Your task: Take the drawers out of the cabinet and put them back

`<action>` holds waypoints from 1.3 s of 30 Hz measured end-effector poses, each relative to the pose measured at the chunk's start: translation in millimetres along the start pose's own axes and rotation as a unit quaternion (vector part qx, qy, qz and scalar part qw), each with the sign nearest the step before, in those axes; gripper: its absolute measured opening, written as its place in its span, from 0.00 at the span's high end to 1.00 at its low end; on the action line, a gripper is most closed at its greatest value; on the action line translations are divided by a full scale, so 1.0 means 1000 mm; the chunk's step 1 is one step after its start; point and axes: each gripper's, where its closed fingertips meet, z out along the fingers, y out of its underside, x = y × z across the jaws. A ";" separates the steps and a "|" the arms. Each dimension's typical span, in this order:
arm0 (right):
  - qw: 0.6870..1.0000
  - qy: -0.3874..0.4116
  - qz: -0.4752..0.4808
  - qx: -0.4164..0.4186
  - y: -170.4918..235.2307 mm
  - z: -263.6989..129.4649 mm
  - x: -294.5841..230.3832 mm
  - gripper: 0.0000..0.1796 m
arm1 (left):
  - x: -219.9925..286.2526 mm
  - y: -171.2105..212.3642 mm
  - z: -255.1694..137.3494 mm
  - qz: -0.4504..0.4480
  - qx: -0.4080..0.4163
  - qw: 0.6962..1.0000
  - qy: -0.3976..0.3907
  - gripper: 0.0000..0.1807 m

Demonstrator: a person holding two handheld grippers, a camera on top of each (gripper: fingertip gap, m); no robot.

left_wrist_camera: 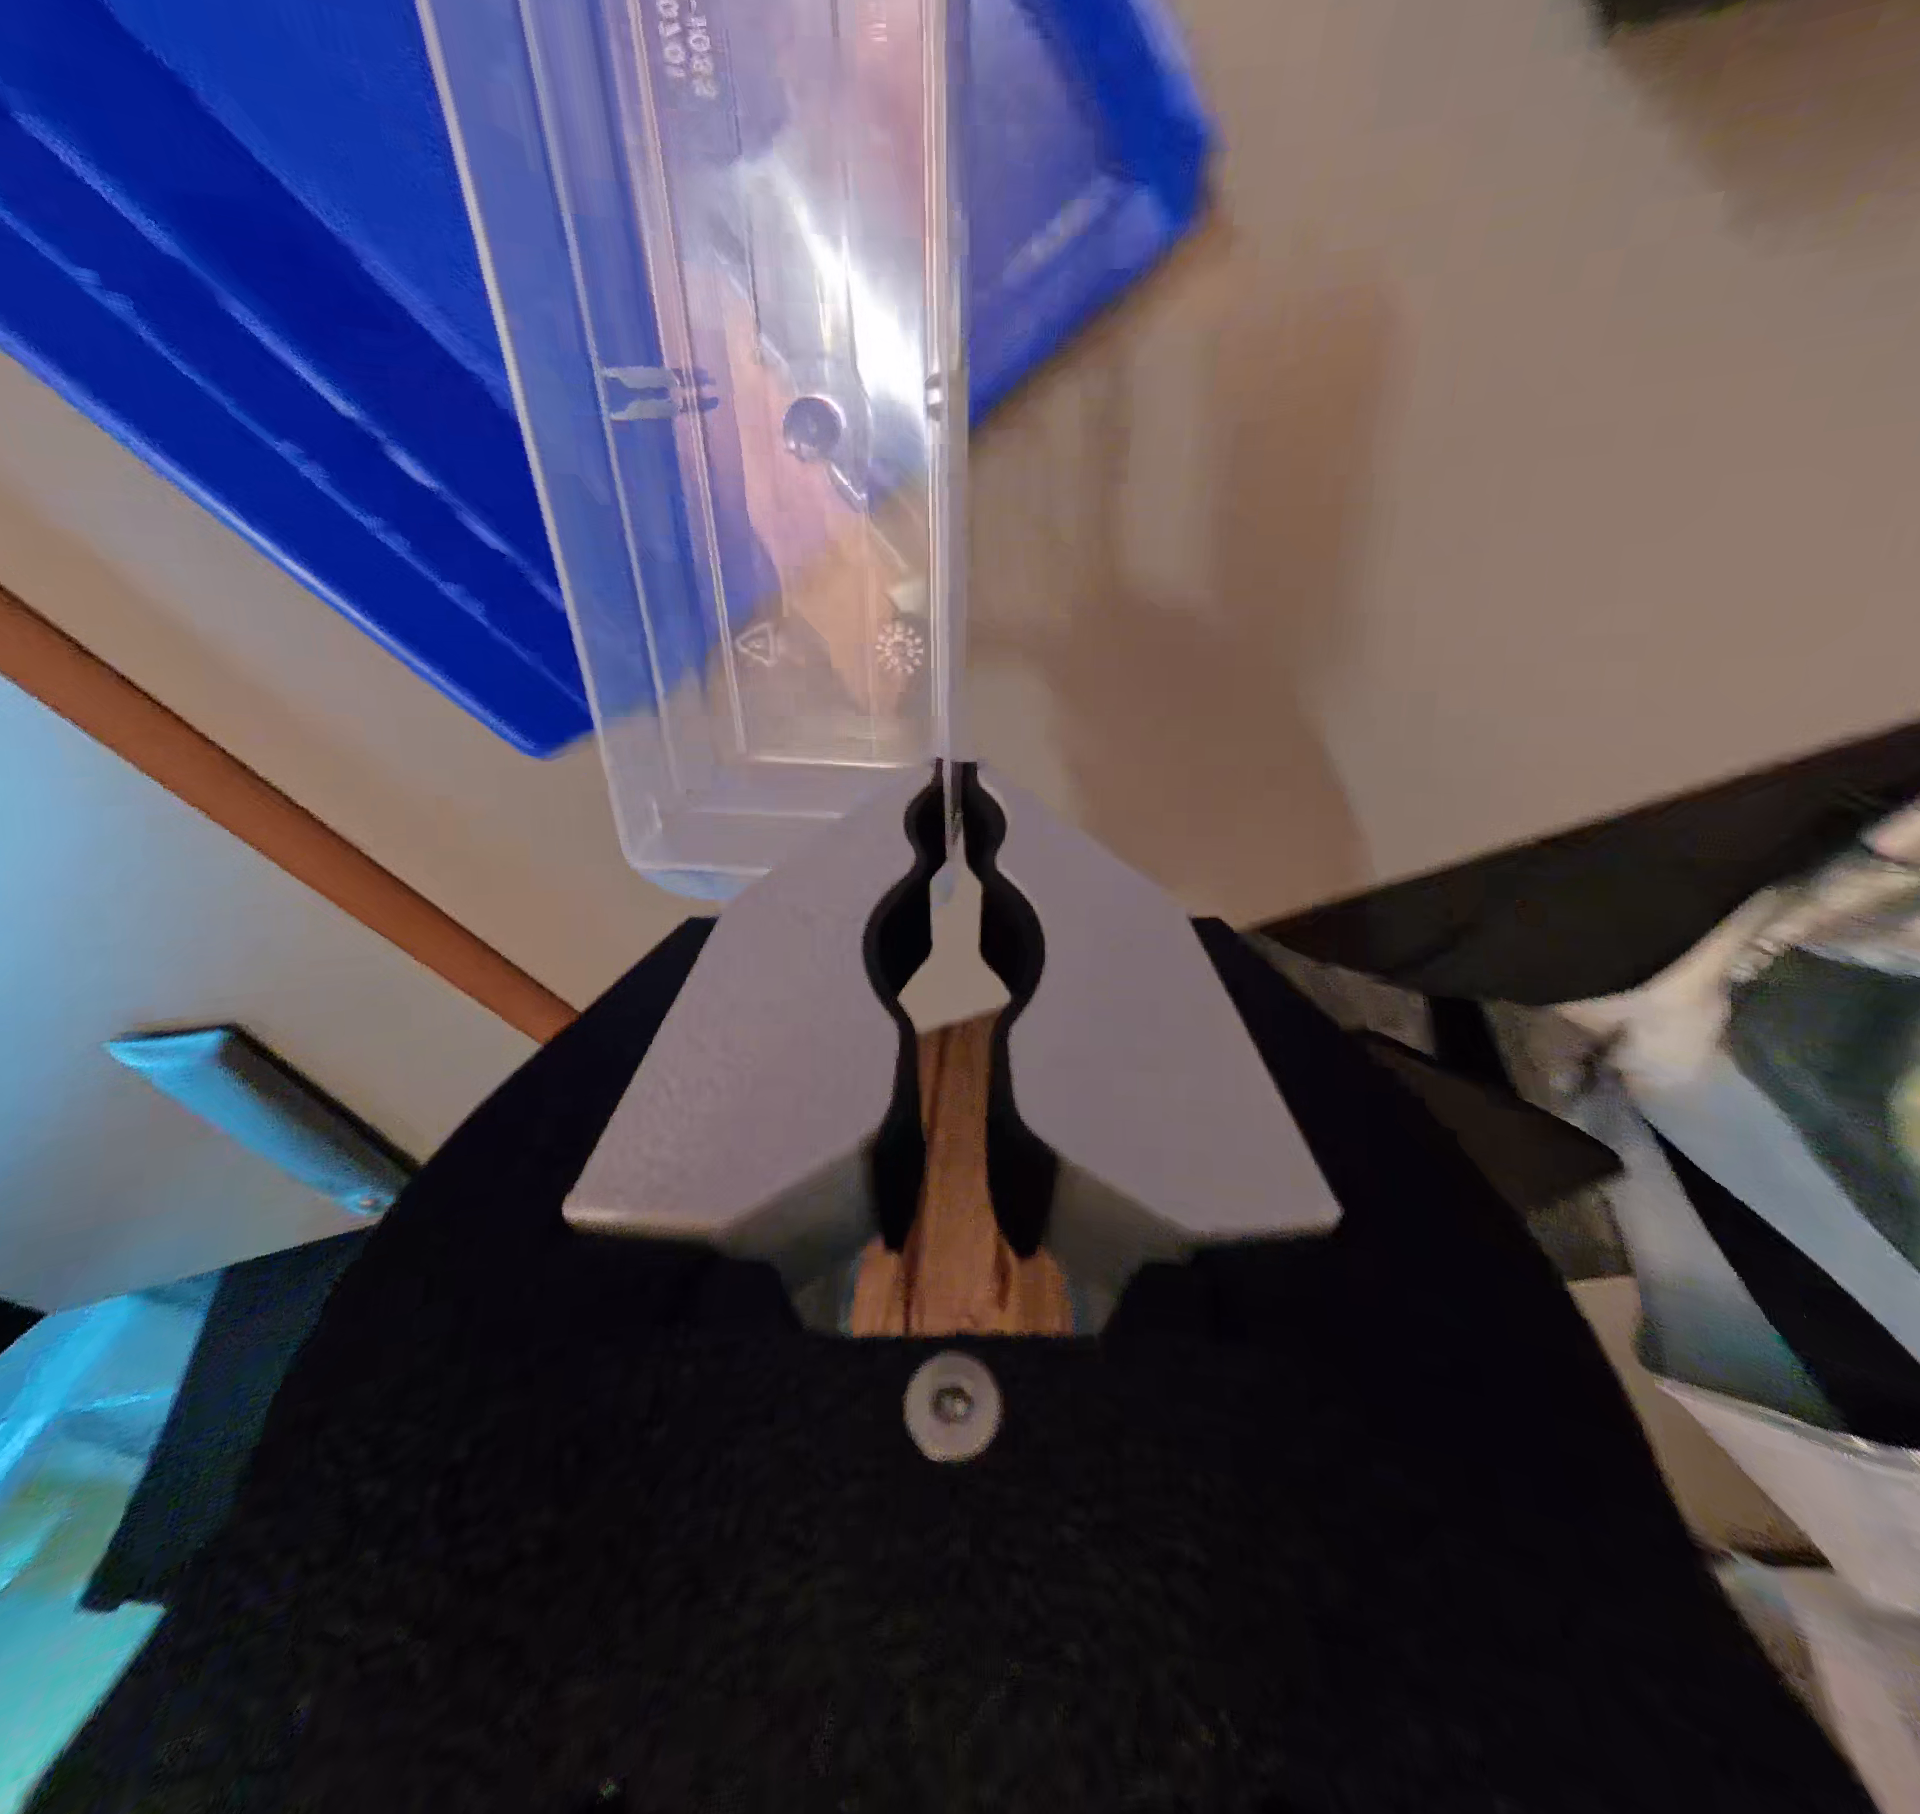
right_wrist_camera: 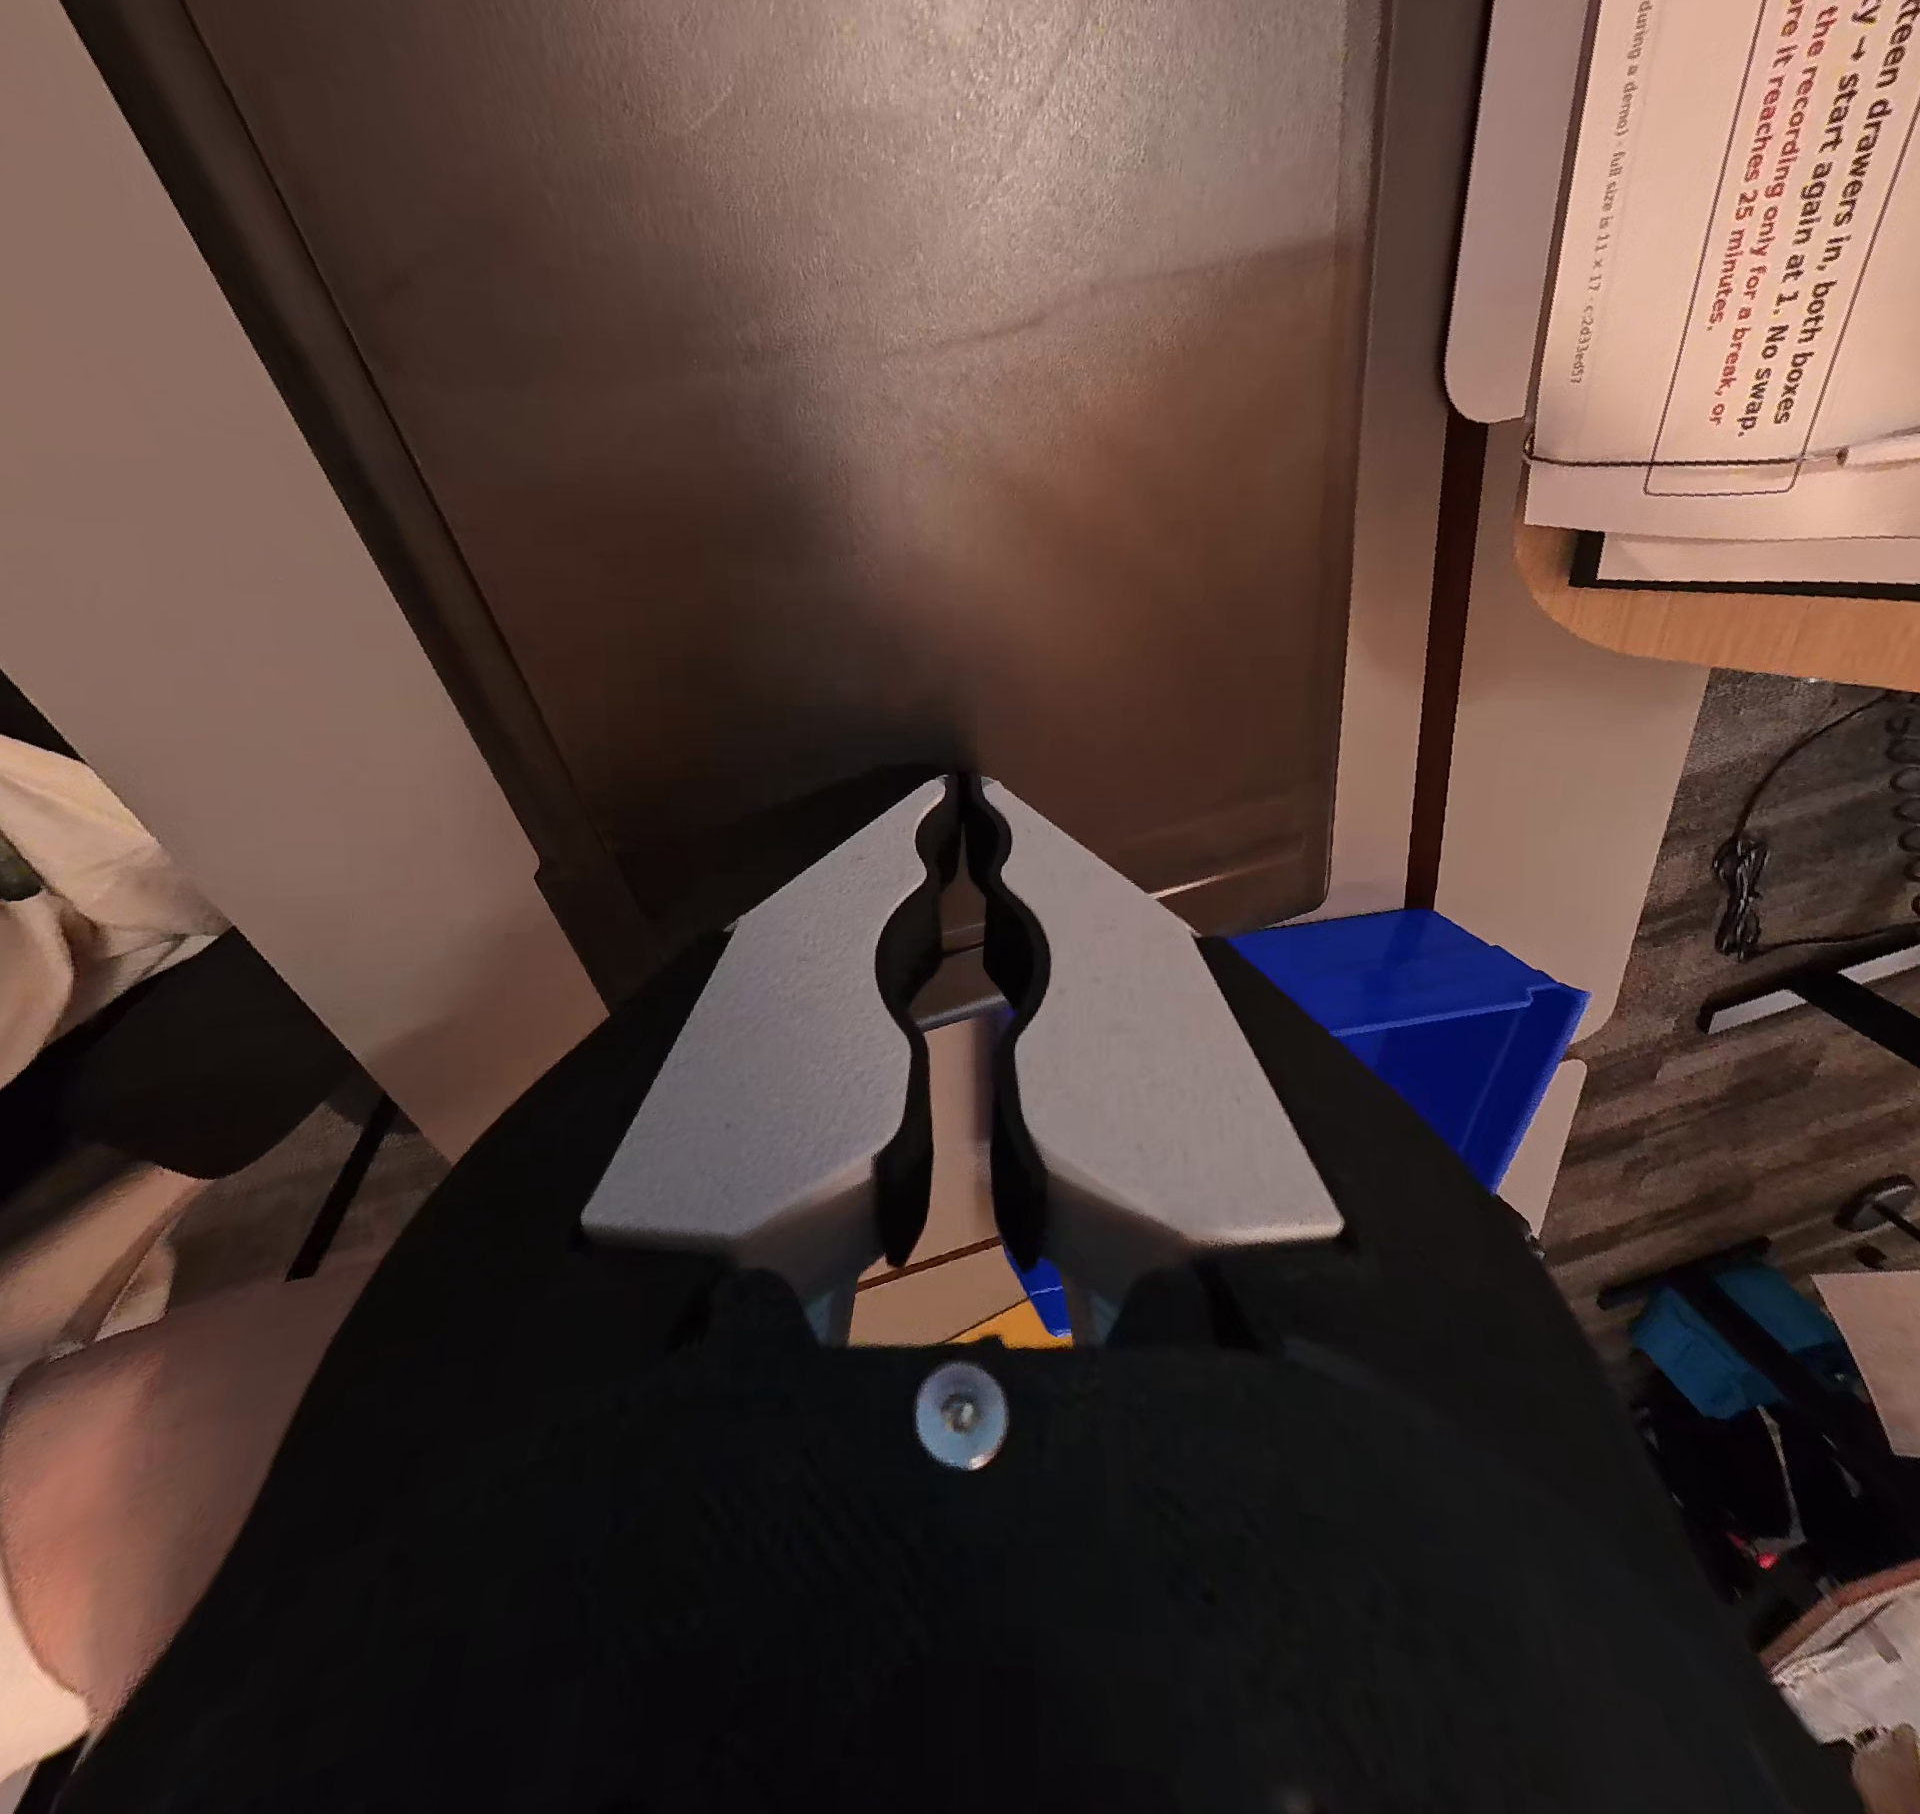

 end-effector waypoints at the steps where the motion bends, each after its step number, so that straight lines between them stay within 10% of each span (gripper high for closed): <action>1: 1.000 -0.002 -0.001 -0.001 0.000 0.000 0.000 1.00 | 0.017 0.008 -0.010 0.001 0.000 1.000 0.014 1.00; 12: 1.000 -0.011 -0.001 -0.024 0.000 0.000 0.000 1.00 | 0.211 0.056 -0.027 0.063 -0.015 0.988 0.141 1.00; 19: 1.000 -0.012 0.007 -0.026 0.000 0.000 0.000 1.00 | 0.279 0.024 -0.003 0.058 0.001 0.987 0.149 1.00; 39: 0.999 -0.010 0.009 -0.048 0.001 0.000 0.000 1.00 | 0.311 -0.070 0.004 -0.037 0.059 0.988 0.139 1.00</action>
